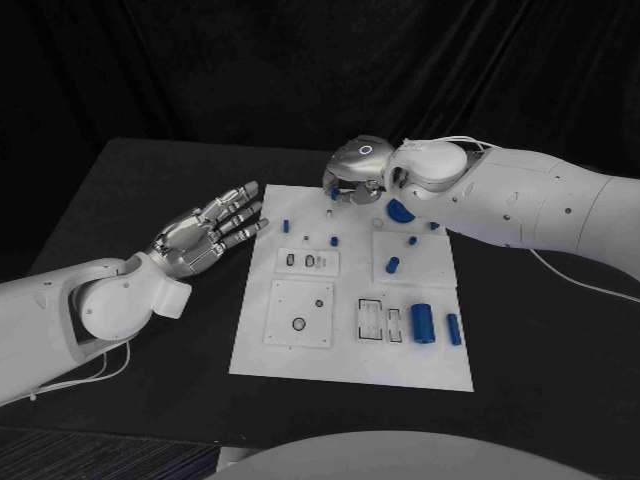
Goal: Assemble the parts on the task board
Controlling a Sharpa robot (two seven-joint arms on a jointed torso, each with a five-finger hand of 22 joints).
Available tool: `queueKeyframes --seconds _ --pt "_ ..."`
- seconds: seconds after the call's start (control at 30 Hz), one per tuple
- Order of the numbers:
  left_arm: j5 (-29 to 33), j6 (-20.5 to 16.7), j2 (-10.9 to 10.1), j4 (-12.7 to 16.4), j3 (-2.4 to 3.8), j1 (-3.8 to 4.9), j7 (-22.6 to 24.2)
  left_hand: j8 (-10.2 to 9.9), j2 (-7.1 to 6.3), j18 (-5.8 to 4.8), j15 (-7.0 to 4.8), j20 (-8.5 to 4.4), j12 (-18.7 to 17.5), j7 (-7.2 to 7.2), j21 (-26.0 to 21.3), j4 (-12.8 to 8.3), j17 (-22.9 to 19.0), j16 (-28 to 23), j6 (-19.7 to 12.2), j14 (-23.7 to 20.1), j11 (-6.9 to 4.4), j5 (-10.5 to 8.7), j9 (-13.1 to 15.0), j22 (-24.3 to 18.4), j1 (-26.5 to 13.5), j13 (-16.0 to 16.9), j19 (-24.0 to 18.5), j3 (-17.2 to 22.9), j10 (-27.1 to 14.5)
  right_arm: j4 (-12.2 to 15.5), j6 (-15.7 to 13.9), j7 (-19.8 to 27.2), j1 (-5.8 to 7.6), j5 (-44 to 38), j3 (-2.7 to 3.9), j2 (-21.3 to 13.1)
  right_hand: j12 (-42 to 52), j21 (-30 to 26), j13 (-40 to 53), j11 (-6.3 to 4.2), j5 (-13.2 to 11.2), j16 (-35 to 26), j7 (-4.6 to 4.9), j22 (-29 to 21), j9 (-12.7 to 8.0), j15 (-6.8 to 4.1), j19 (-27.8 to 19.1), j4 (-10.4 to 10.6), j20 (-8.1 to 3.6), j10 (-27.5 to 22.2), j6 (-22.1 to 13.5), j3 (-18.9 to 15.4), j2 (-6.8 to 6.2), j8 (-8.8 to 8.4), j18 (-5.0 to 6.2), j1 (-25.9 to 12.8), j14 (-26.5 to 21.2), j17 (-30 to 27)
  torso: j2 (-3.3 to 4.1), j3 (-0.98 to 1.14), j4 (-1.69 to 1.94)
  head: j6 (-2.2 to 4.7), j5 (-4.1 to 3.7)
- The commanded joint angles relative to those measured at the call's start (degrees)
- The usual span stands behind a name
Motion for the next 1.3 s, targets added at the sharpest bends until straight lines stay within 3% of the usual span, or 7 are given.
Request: queueKeyframes --seconds 0.03,0.33,0.47,0.83,0.93,1.07,1.3 --pt "-0.02 0.56 0.12 0.02 0.05 0.05 -0.01 0.43 -0.39 0.19 0.31 0.44 0.31 -0.09 -0.2 -0.34 0.04 0.21 0.51 -0.03 0.33 0.4 0.09 -0.09 0.02 0.05 -0.03 0.09 0.04 -0.14 0.16 -1.16 -0.22 -0.48 0.03 0.05 0.25 -0.16 0.09 -0.09 -0.12 -0.32 0.26 -0.04 -0.07 0.35 -0.23 0.28 0.13 0.33 -0.28 0.0 -0.29 -0.2 -0.82 -0.26 -0.22 0.0 -0.04 0.01 -0.05 -0.07 0.08" --pt "-0.02 0.54 0.18 -0.18 0.05 0.05 -0.24 0.48 -0.35 0.19 0.33 0.46 0.29 -0.04 -0.2 -0.35 0.03 0.2 0.57 -0.03 0.35 0.41 0.1 -0.09 -0.02 0.04 -0.03 0.12 0.02 -0.22 0.8 -2.01 -0.35 -0.48 0.03 0.08 -0.29 -0.51 0.03 -0.08 -0.09 -0.56 0.16 -0.16 -0.16 0.41 -0.5 0.38 0.19 -0.12 -0.65 -0.05 -0.5 -0.49 -0.77 -0.32 -0.45 -0.32 -0.01 0.01 0.0 -0.14 0.15" --pt "-0.02 0.57 0.22 -0.23 0.05 0.05 -0.36 0.48 -0.35 0.19 0.33 0.46 0.29 -0.04 -0.2 -0.35 0.03 0.2 0.57 -0.03 0.35 0.41 0.1 -0.09 -0.02 0.04 -0.03 0.12 0.02 -0.29 1.96 -3.05 -0.37 -0.48 0.03 0.01 -2.72 -1.54 -0.15 0.26 -0.04 -1.25 0.02 -0.44 -1.4 0.66 -1.2 0.91 0.41 -3.27 -4.24 0.21 -1.44 -2.82 -0.62 -0.72 -1.22 -1.16 -0.02 0.02 0.05 -0.15 0.07" --pt "-0.02 0.65 0.29 -0.35 0.05 0.04 -0.64 0.49 -0.29 0.19 0.34 0.47 0.24 -0.01 -0.2 -0.36 0.03 0.2 0.56 -0.04 0.37 0.43 0.1 -0.09 -0.05 0.03 -0.03 0.16 -0.02 -0.39 2.5 -4.53 -0.38 -0.48 0.03 -0.18 -5.06 -3.03 -0.18 0.54 0.12 -2.21 -0.04 -0.79 -2.5 0.94 -1.97 1.25 0.69 -7.67 -5.45 0.31 -2.16 -3.97 -0.36 -0.94 -2.17 -2.37 -0.03 0.0 -0.02 -0.24 0.08" --pt "-0.02 0.71 0.25 -0.35 0.05 0.04 -0.67 0.48 -0.25 0.19 0.34 0.48 0.19 0.0 -0.2 -0.37 0.03 0.19 0.51 -0.04 0.38 0.44 0.09 -0.09 -0.07 0.01 -0.03 0.19 -0.05 -0.18 0.91 -4.67 -0.38 -0.48 0.03 -0.56 -5.13 -4.39 -0.23 0.57 -0.13 -3.12 -0.43 -1.26 -3.88 1.02 -2.63 1.07 0.84 -12.99 -8.81 -0.99 -2.13 -5.08 -0.16 -1.05 -2.92 -3.51 -0.02 0.01 -0.04 -0.21 0.11" --pt "-0.02 0.68 -0.03 -0.19 0.05 0.04 -0.65 0.48 -0.22 0.19 0.35 0.48 0.19 0.0 -0.2 -0.38 0.02 0.18 0.49 -0.04 0.39 0.46 0.08 -0.09 -0.08 0.01 -0.03 0.22 -0.07 0.5 -2.43 -4.67 -0.33 -0.48 0.03 -1.79 -4.95 -6.0 -0.12 0.33 -0.35 -4.12 -0.71 -1.99 -4.8 1.06 -3.49 1.04 0.92 -14.93 -10.57 -2.3 -1.79 -4.99 0.12 -1.32 -3.75 -4.81 -0.02 0.03 -0.06 -0.07 0.26" --pt "-0.02 0.35 -0.9 0.31 0.04 0.04 -0.54 0.53 -0.2 0.18 0.38 0.5 0.32 0.01 -0.2 -0.42 0.06 0.26 0.58 -0.01 0.41 0.49 0.1 -0.09 -0.08 0.04 -0.03 0.26 -0.05 5.67 -6.3 -5.64 1.09 0.66 0.03 -7.42 1.08 -10.18 2.22 -0.21 -1.77 -7.87 -0.34 -4.01 -5.65 0.76 -5.32 2.57 0.69 -6.71 -9.17 -4.38 -1.24 -4.43 0.81 -3.15 -6.04 -9.83 -0.01 0.09 -0.03 0.58 0.24"
